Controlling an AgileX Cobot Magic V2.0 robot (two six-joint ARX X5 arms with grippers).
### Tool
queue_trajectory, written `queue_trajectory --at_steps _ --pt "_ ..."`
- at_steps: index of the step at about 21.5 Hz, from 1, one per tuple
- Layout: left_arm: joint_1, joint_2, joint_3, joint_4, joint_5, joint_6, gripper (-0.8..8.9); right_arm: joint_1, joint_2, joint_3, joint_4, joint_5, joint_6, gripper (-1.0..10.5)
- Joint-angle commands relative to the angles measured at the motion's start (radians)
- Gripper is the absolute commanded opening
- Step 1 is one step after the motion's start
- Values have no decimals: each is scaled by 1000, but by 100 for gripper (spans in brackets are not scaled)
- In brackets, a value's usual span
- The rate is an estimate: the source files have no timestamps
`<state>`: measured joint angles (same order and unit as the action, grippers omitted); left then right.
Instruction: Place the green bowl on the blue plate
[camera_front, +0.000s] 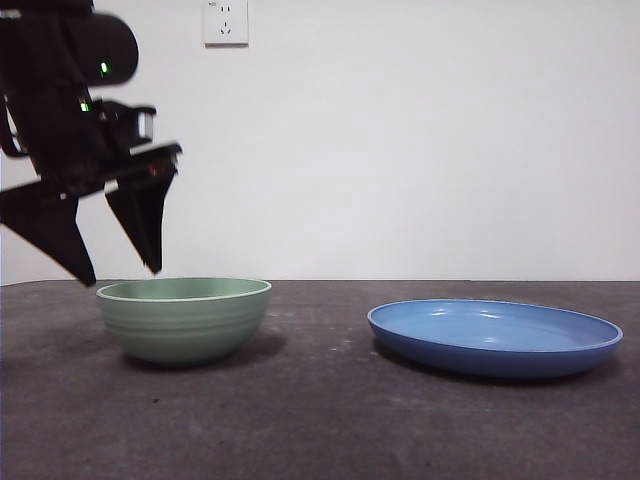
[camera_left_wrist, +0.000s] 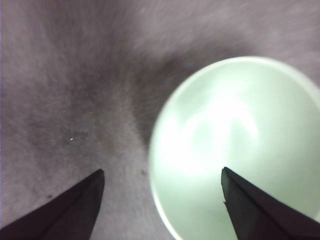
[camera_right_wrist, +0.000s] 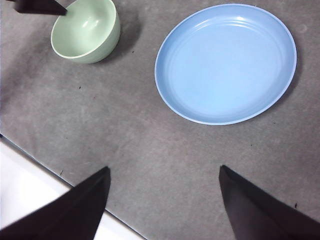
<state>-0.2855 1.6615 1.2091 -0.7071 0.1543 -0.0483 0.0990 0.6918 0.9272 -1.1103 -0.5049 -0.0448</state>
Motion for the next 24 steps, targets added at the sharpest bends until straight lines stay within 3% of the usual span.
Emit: queue_trajectory --at_steps 1,5,8,14,24 --pt "-4 52 25 24 -5 11 372 3 6 19 10 -3 7 347" --pt "-6 93 25 51 -5 9 346 3 6 19 11 -1 7 347" --pt "-7 93 25 54 -5 9 147 3 6 19 17 0 7 347" --pt "-7 93 25 50 -5 6 11 3 6 19 17 0 8 347" --pt "-40 18 50 50 21 -62 12 3 6 19 17 0 8 347"
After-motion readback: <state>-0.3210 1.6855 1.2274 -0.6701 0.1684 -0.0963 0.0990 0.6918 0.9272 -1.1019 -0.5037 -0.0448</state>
